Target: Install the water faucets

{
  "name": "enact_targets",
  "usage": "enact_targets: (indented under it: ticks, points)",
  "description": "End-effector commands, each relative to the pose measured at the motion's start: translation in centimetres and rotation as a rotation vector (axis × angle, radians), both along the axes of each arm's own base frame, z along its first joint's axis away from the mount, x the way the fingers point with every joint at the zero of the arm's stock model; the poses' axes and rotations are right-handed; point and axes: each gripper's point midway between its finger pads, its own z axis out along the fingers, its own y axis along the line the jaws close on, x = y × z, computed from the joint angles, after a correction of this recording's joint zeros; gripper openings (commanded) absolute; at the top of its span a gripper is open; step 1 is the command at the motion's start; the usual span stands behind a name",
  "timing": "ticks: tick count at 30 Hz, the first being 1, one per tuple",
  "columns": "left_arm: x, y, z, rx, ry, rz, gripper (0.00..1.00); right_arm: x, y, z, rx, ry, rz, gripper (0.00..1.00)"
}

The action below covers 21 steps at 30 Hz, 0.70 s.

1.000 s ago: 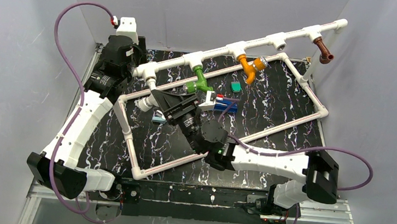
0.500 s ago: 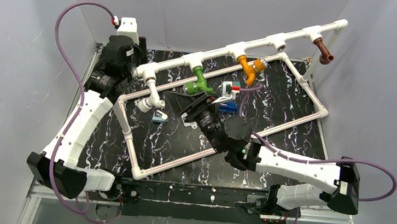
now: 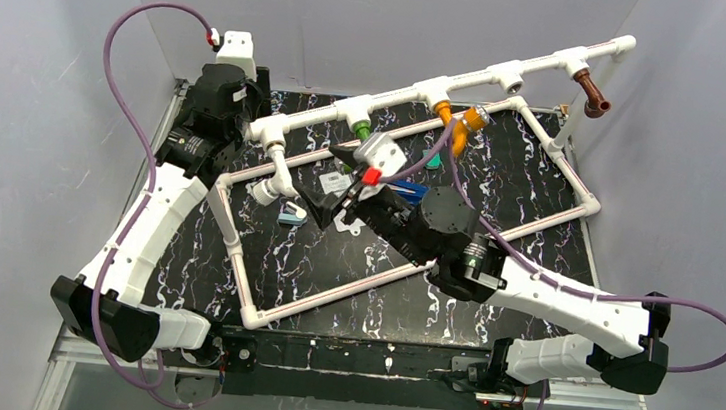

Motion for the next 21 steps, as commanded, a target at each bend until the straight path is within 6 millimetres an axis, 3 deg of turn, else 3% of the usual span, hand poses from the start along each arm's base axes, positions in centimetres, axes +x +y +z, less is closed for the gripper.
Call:
enact_targets:
  ticks: [1, 7, 10, 13, 21]
  points:
    - [-4.1, -1.3, -11.2, 0.109, 0.412, -0.093, 0.55, -0.4, -0.7, 1.6, -0.258, -0.378, 0.01, 0.83]
    - [-4.1, -1.2, -11.3, 0.113, 0.415, -0.089, 0.55, -0.9, 0.0, -0.6, -0.567, -0.868, 0.027, 0.84]
    - [-4.1, -1.3, -11.3, 0.115, 0.415, -0.091, 0.55, -0.1, 0.5, -1.8, -0.731, -1.08, -0.06, 0.84]
    - [-4.1, -1.3, -11.3, 0.115, 0.415, -0.09, 0.55, 1.0, 0.6, -2.0, -0.867, -1.209, -0.134, 0.84]
    - [-4.2, -1.4, -11.4, 0.112, 0.416, -0.094, 0.55, 0.8, 2.9, -2.9, -0.981, -1.37, -0.167, 0.84]
